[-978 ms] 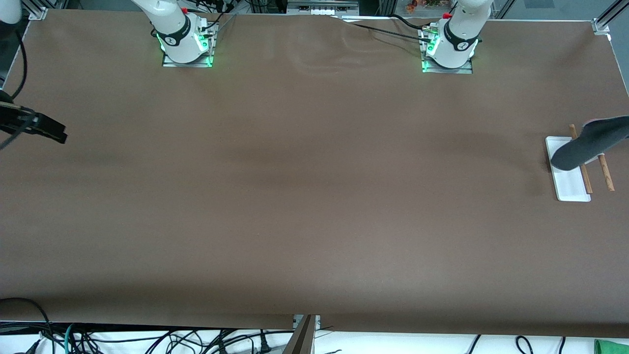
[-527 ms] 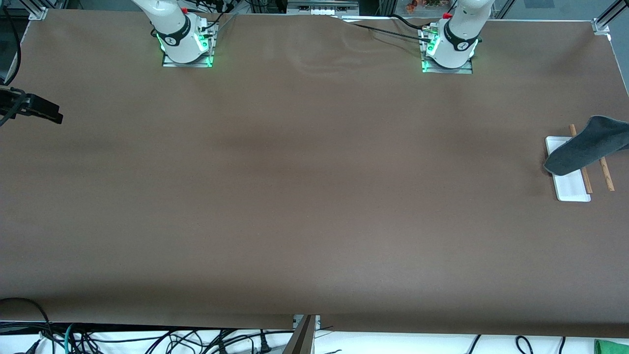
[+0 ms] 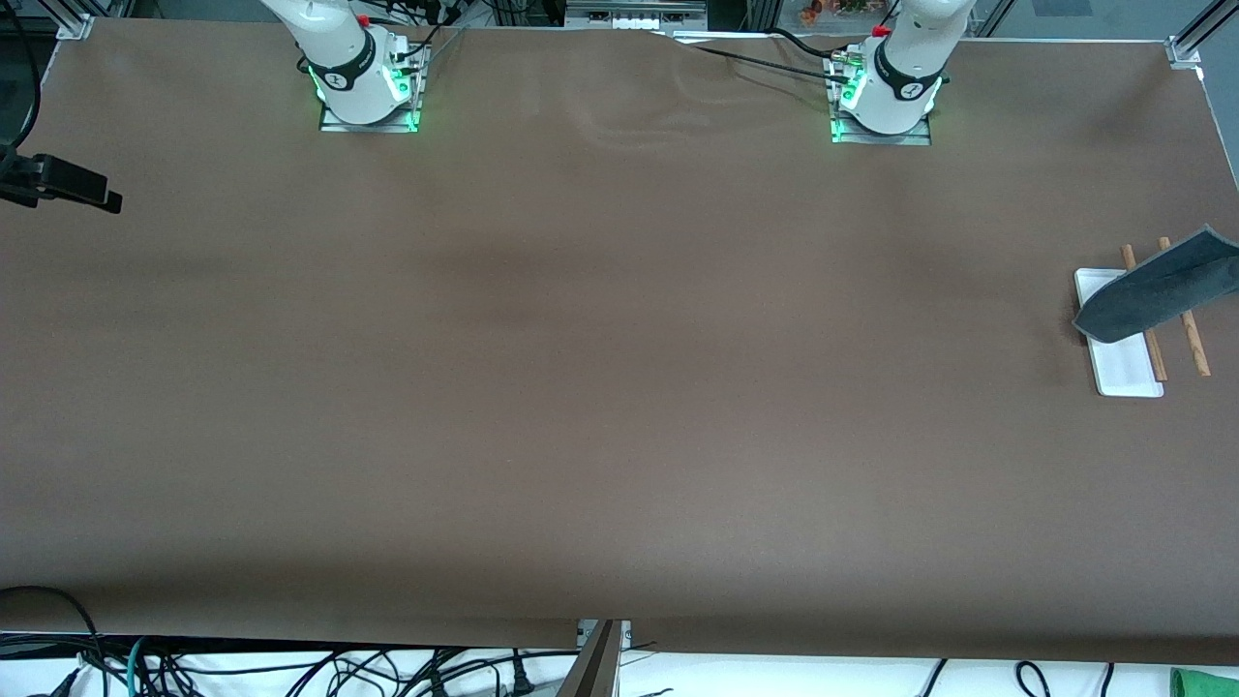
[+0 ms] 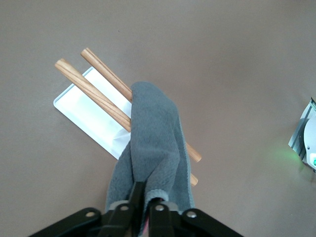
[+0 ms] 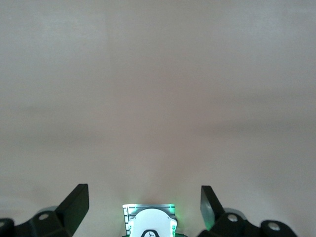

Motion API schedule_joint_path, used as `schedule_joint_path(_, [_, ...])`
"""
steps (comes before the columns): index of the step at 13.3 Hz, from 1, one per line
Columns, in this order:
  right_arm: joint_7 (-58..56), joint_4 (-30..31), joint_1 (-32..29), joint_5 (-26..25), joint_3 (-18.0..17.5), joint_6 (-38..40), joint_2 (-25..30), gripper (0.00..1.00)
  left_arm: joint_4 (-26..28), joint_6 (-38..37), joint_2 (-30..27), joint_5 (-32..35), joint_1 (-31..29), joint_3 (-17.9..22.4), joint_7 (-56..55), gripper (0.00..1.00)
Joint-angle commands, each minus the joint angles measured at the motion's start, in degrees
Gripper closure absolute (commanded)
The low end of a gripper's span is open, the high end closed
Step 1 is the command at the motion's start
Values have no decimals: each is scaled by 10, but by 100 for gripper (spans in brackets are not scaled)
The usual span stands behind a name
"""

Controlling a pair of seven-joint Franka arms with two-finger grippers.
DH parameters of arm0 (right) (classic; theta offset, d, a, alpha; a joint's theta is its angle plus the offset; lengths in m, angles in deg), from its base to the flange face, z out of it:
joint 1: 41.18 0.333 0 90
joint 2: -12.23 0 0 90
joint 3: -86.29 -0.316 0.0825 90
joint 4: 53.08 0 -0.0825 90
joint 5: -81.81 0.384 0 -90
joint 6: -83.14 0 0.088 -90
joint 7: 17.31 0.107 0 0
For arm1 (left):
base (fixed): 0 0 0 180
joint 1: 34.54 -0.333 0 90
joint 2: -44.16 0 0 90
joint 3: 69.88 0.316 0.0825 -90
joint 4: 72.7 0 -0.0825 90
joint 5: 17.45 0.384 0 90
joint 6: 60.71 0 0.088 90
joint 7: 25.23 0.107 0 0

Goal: Pass towel and hang on rack
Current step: 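Drape the towel over the wooden dowels with the left gripper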

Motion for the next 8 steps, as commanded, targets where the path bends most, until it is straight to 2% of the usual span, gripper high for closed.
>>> schedule_joint_path(1, [-1, 16, 3, -7, -20, 4, 19, 0, -23, -2, 13, 5, -9, -5, 12, 0])
schedule_joint_path(5, [-9, 15, 7, -31, -24, -3, 14, 0, -36, -8, 7, 5, -10, -6, 12, 0])
schedule_joint_path(8, [-10, 8, 11, -31, -24, -2, 4, 0, -37, -13, 7, 5, -11, -6, 12, 0])
